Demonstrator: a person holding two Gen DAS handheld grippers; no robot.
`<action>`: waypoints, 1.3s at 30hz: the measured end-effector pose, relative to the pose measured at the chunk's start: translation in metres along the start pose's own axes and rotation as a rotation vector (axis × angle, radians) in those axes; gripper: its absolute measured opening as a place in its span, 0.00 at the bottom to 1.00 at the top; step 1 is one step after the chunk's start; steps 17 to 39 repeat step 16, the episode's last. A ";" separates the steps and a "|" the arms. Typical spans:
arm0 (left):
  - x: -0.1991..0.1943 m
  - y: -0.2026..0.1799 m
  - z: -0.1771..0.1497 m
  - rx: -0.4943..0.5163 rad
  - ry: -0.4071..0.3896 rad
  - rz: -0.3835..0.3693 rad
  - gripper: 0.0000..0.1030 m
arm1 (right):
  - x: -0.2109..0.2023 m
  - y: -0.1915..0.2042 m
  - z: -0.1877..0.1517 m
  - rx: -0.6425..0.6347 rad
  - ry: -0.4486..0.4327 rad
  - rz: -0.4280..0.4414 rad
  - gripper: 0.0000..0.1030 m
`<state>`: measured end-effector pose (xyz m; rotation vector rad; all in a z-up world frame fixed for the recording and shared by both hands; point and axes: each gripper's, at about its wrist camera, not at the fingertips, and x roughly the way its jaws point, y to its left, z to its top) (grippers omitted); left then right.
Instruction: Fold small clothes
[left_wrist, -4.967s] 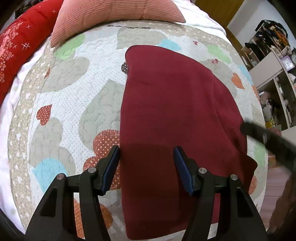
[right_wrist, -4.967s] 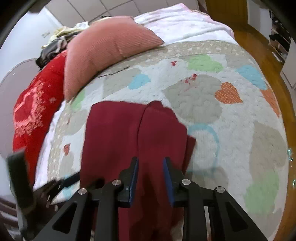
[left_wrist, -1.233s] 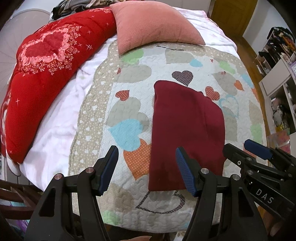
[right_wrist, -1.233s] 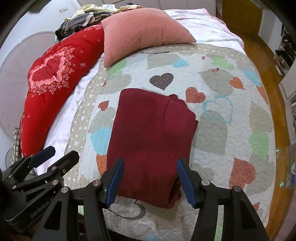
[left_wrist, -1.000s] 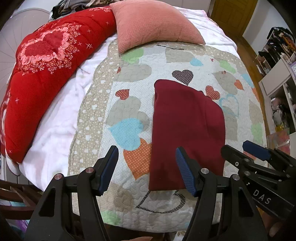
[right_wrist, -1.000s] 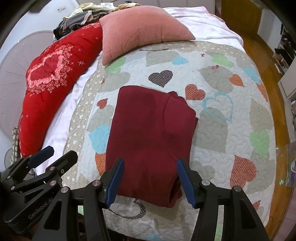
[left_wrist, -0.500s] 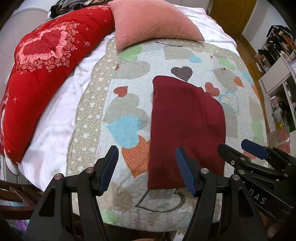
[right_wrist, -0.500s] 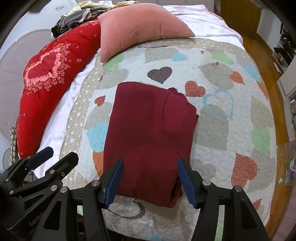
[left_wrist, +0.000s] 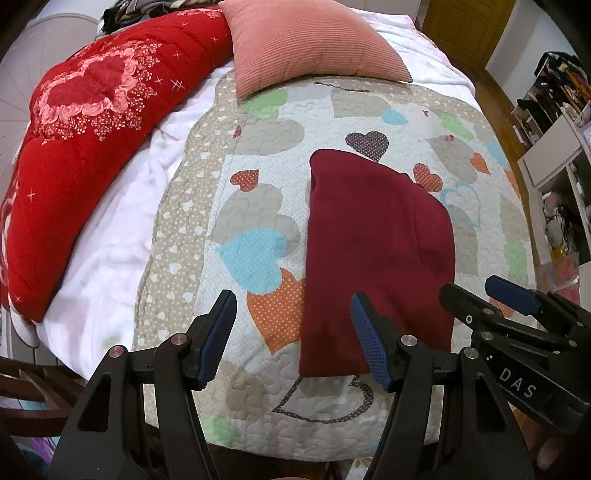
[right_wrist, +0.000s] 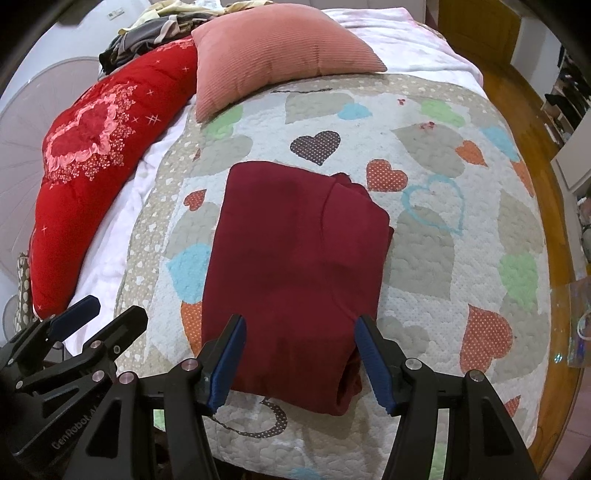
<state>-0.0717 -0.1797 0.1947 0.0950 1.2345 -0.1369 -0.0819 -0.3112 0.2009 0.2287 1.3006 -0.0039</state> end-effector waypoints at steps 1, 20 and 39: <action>0.000 0.000 0.000 0.000 0.000 -0.001 0.63 | 0.000 0.001 0.000 -0.001 0.000 0.002 0.58; 0.011 0.007 0.002 -0.002 -0.010 -0.017 0.63 | 0.010 0.002 0.000 0.005 0.015 0.012 0.58; 0.011 0.007 0.002 -0.002 -0.010 -0.017 0.63 | 0.010 0.002 0.000 0.005 0.015 0.012 0.58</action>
